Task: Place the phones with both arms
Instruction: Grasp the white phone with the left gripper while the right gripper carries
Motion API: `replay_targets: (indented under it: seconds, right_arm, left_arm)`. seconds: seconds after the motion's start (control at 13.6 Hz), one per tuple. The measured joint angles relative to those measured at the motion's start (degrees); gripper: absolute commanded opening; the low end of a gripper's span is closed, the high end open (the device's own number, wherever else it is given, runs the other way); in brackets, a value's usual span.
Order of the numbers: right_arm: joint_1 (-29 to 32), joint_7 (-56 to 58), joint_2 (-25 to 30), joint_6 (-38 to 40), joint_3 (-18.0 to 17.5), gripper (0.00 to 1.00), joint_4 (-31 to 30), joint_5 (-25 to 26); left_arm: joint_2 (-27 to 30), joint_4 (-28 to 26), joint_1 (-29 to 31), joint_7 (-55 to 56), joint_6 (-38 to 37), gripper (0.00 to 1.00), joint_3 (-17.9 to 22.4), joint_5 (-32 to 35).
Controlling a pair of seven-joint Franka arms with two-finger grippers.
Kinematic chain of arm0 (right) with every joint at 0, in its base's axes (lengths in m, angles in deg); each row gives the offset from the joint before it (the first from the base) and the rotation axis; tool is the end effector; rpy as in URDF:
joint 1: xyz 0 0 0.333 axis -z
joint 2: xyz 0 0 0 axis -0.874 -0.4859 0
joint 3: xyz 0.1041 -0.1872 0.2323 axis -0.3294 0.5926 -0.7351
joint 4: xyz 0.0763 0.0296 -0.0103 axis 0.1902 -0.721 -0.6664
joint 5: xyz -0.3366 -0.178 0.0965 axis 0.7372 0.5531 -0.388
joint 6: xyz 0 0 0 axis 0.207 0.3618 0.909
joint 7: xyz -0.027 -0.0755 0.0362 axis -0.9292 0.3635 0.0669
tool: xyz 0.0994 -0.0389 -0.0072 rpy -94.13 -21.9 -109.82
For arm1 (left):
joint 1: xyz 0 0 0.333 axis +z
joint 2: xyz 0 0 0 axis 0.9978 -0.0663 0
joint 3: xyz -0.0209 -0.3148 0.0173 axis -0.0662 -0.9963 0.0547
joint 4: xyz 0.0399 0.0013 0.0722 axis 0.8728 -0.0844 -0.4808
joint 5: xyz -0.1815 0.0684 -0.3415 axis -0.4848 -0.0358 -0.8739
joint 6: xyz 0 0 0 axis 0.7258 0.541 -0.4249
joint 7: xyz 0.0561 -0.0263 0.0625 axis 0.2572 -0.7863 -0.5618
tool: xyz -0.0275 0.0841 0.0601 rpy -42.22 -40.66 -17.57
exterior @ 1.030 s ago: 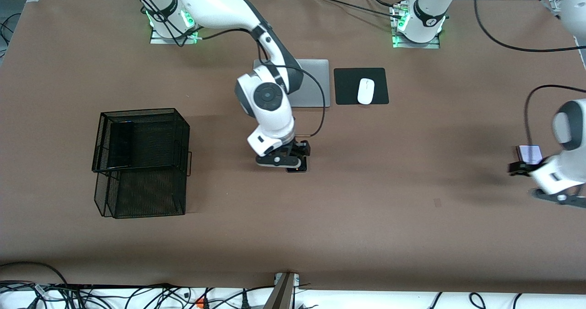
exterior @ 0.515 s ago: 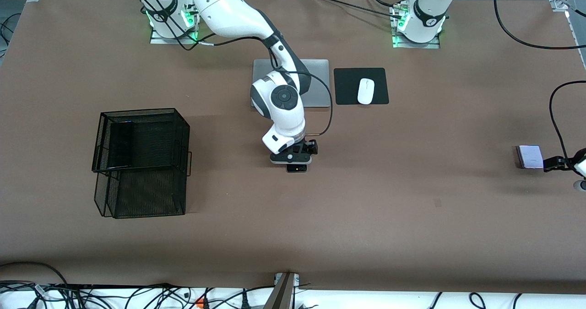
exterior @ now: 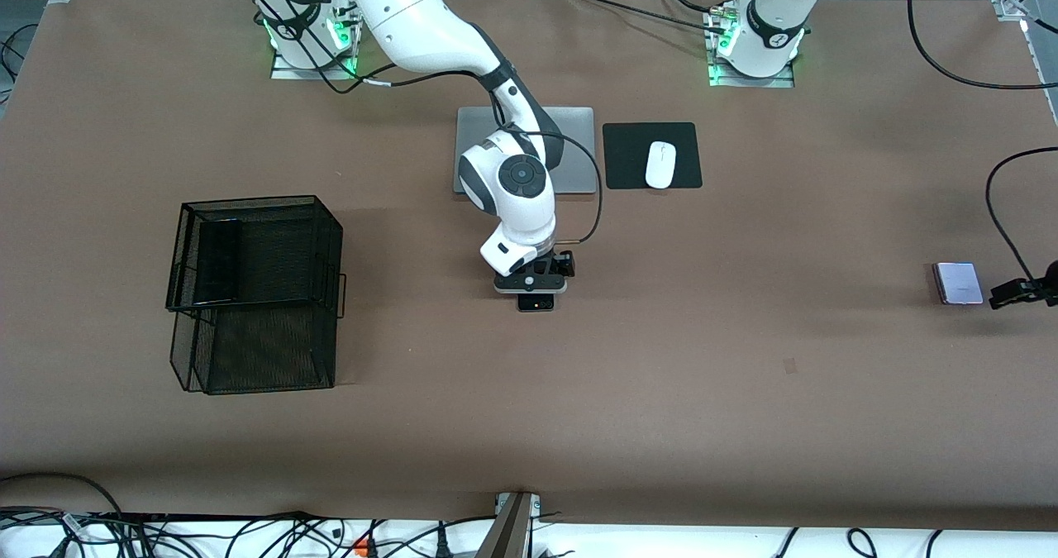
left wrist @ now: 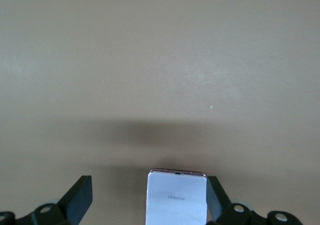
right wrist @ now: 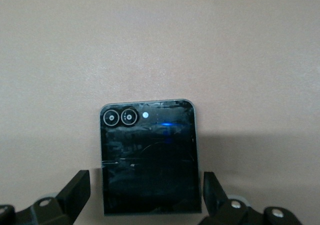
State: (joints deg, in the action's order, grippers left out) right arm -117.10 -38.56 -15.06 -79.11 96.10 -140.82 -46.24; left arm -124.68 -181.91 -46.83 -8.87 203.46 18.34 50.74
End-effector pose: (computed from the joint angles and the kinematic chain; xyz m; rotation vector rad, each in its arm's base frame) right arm 0.5484 0.5322 0.1729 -3.0702 0.0285 -0.2961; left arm 0.6052 0.3568 0.2518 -3.0367 -0.1697 -0.1307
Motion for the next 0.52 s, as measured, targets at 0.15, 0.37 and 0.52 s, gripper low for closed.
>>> replay_targets:
  seconds: [0.15, 0.37, 0.52]
  right_arm:
    - [0.0, 0.0, -0.18, -0.13, 0.0, 1.0, 0.0, 0.03]
    - [-0.01, -0.01, -0.44, -0.46, 0.01, 0.99, 0.0, 1.06]
    - [-0.03, -0.04, -0.53, -0.55, 0.01, 0.93, 0.0, 1.63]
  left_arm:
    - [-0.84, -2.46, 0.09, 2.82, 3.44, 1.0, -0.15, -0.03]
    - [-1.63, -4.5, 0.49, 4.84, 6.14, 1.0, -0.16, -0.03]
    - [-1.82, -5.01, 0.84, 4.86, 6.63, 1.0, -0.16, -0.03]
